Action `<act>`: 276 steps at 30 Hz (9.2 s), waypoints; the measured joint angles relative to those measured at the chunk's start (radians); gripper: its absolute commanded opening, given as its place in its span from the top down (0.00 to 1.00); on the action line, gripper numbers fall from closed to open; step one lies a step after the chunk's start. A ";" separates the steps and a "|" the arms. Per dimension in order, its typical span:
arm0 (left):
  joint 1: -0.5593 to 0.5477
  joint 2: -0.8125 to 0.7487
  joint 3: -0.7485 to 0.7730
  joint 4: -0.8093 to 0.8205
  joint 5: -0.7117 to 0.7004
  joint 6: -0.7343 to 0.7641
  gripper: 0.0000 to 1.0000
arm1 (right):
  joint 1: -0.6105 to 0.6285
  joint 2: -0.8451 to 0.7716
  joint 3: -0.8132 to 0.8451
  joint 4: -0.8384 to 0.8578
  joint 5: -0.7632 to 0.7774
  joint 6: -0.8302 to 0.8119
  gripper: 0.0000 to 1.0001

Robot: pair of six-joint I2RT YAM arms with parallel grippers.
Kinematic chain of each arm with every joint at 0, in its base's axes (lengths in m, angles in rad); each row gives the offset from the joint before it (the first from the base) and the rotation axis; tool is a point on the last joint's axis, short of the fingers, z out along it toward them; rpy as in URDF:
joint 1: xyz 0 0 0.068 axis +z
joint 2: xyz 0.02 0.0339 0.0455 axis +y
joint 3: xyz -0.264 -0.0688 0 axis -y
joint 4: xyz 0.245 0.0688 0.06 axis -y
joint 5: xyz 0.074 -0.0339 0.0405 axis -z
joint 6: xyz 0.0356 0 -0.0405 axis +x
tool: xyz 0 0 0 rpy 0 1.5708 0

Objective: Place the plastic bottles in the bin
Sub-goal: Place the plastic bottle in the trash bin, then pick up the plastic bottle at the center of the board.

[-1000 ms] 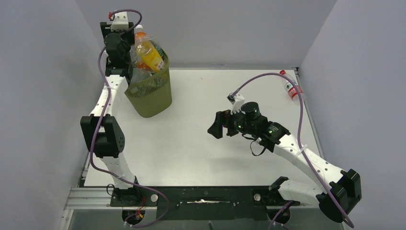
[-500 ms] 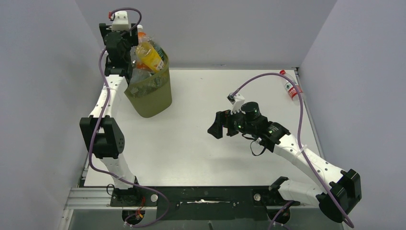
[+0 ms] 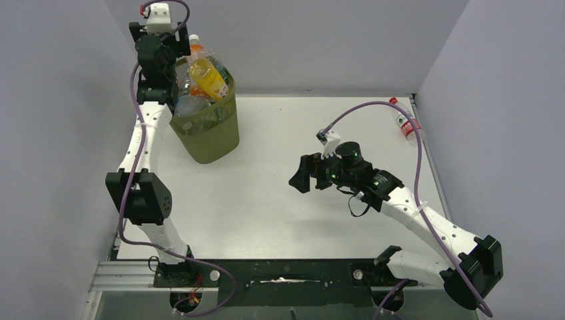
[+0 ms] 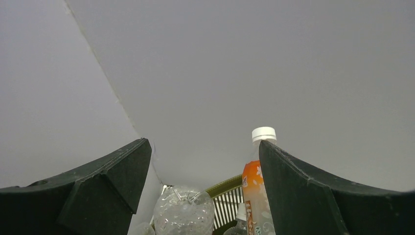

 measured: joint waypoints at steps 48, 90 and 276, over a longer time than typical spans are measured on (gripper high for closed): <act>-0.425 -0.174 0.429 -0.616 0.385 -0.507 0.11 | -0.020 -0.148 -0.177 0.074 0.001 0.055 0.02; -0.686 -0.130 -0.089 -0.623 0.433 -0.561 0.10 | -0.846 1.036 0.893 -0.098 0.410 -0.505 0.02; -0.595 -0.373 -0.431 -0.573 0.340 -0.793 0.59 | 0.340 0.117 0.127 0.208 0.363 -0.150 0.21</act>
